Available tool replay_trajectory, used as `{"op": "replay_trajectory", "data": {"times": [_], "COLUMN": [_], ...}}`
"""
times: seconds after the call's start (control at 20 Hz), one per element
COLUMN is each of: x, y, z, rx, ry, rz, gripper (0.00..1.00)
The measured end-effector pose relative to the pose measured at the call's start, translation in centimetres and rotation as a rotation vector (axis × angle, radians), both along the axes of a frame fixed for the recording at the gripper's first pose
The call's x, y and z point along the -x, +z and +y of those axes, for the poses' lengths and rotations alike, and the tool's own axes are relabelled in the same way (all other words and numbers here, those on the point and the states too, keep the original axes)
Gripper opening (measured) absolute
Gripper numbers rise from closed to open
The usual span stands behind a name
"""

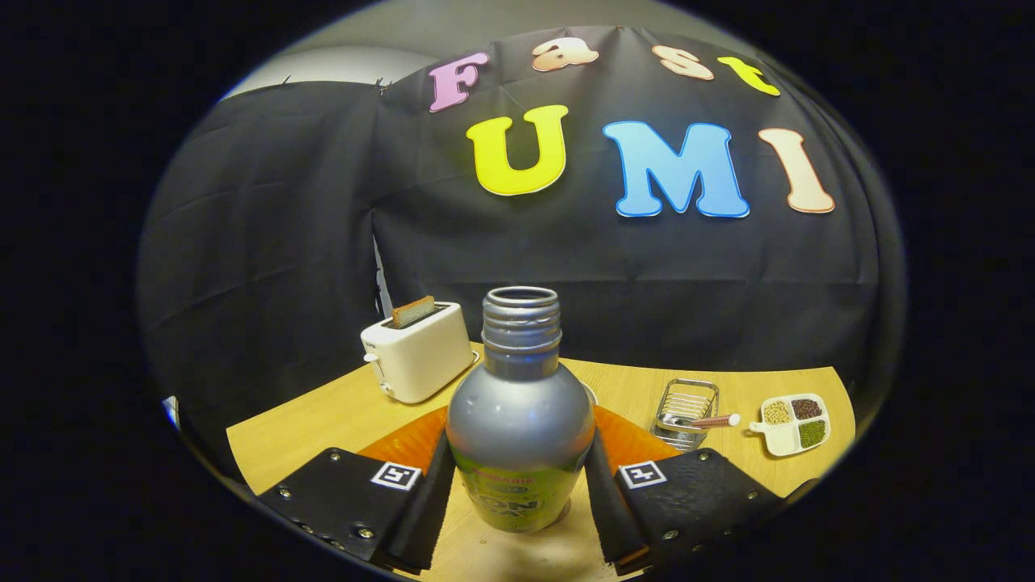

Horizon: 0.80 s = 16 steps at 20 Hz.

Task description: Take the bottle from table, then pour the juice into the cup, finally place the bottle on the coaster

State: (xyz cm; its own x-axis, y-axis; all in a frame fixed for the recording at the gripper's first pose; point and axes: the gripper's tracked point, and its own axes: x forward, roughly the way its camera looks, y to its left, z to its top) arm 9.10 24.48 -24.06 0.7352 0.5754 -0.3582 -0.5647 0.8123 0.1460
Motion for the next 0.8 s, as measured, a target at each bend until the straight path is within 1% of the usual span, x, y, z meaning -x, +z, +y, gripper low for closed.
{"op": "replay_trajectory", "data": {"times": [0.2, 0.45, 0.7, 0.8], "x": [-0.8, -1.6, -1.8, -1.8], "y": [-1.2, -4.4, -7.4, -8.6], "z": [0.9, 1.5, 1.4, 1.7], "rx": [-0.002, -0.001, 0.057, 0.055], "ry": [-0.010, -0.029, -0.033, -0.033], "rz": [-0.005, 0.010, -0.041, -0.033], "gripper": [0.74, 0.74, 0.74, 0.75]}}
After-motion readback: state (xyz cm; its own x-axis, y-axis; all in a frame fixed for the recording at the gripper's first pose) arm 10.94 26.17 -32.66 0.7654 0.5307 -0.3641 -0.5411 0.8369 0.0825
